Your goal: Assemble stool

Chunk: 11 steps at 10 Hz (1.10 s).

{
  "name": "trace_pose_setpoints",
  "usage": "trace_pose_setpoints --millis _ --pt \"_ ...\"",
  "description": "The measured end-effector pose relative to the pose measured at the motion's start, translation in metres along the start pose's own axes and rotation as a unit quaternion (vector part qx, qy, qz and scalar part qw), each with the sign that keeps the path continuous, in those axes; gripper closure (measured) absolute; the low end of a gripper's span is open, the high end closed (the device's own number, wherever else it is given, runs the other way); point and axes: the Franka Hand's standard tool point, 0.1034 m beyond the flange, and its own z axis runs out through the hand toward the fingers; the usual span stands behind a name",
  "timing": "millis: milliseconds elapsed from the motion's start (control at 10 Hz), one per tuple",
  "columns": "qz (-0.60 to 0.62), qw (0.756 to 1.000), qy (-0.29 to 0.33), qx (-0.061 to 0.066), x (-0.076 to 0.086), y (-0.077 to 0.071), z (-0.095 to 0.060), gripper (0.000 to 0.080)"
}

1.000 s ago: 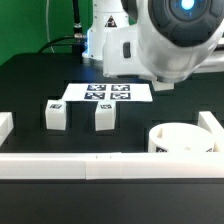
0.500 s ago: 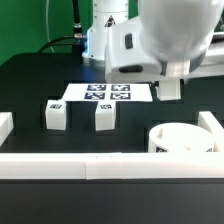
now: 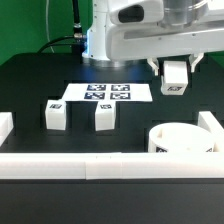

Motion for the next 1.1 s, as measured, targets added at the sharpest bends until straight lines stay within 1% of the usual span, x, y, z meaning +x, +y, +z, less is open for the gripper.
trace_pose_setpoints --millis 200,300,400,500,700,800,900,1000,1100 --pt "-0.001 0.996 0.084 0.002 0.011 -0.002 -0.006 0.0475" --pt "-0.002 0.994 0.114 0.004 0.012 -0.004 -0.013 0.0475" --pt "-0.005 0.990 0.141 0.006 0.018 -0.008 -0.022 0.0475" --pt "-0.009 0.981 0.195 0.008 0.027 -0.014 -0.030 0.0475" --pt "-0.012 0.963 0.270 0.009 0.029 -0.014 -0.029 0.0475" --pt "-0.012 0.957 0.291 0.010 0.031 -0.014 -0.028 0.0475" --pt "-0.016 0.943 0.331 0.011 0.036 -0.016 -0.031 0.0475" --pt "-0.028 0.936 0.350 0.012 0.040 -0.021 -0.029 0.0475" --pt "-0.054 0.934 0.353 0.005 0.046 -0.026 -0.026 0.0475"
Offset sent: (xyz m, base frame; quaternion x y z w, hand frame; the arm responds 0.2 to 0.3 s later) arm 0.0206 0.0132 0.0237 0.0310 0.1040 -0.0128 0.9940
